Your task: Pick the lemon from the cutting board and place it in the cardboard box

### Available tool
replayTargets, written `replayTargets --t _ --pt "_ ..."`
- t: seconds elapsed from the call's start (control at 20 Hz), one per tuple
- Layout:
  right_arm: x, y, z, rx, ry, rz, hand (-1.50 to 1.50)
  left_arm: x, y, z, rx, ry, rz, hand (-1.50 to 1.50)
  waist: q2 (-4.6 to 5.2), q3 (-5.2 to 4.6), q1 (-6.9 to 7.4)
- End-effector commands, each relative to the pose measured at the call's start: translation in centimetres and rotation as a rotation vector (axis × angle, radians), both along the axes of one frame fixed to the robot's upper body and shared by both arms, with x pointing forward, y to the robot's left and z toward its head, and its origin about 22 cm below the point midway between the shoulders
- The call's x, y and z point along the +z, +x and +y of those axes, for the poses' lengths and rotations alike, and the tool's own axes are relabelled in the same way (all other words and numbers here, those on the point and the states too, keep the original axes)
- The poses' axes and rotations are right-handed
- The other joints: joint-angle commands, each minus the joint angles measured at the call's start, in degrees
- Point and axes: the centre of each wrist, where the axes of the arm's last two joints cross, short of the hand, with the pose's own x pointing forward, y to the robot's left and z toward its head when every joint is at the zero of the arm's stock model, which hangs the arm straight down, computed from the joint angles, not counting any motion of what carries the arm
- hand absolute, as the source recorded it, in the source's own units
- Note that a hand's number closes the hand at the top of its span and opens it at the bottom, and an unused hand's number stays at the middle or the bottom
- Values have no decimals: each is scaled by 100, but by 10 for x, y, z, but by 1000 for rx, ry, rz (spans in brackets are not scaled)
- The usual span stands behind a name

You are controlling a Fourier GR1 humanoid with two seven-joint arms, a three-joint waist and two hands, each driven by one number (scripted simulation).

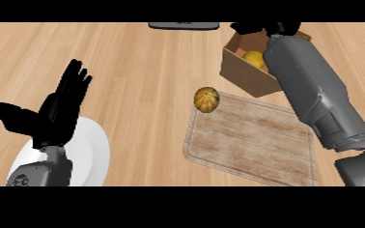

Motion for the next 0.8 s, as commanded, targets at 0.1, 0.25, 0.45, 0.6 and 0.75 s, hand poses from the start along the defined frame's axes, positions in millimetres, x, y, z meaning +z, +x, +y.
replayTargets --t 0.1,0.25,0.45,0.6,0.75 --pt "24 0 -1 18 345 -166 -150 3 -2 0 -1 0 -4 0 -38 7 -85" --pt "11 -5 -16 0 524 -248 -150 7 -5 0 -5 5 15 0 -15 18 -50" --pt "17 -12 -33 78 659 -321 -150 7 -2 14 31 10 13 0 -60 5 -170" --pt "-5 -25 -55 58 701 -364 -150 -4 -16 -3 21 -10 24 0 -74 1 -186" --pt "-10 -31 -68 30 699 -398 -150 10 -1 3 38 27 15 0 -60 -3 -180"
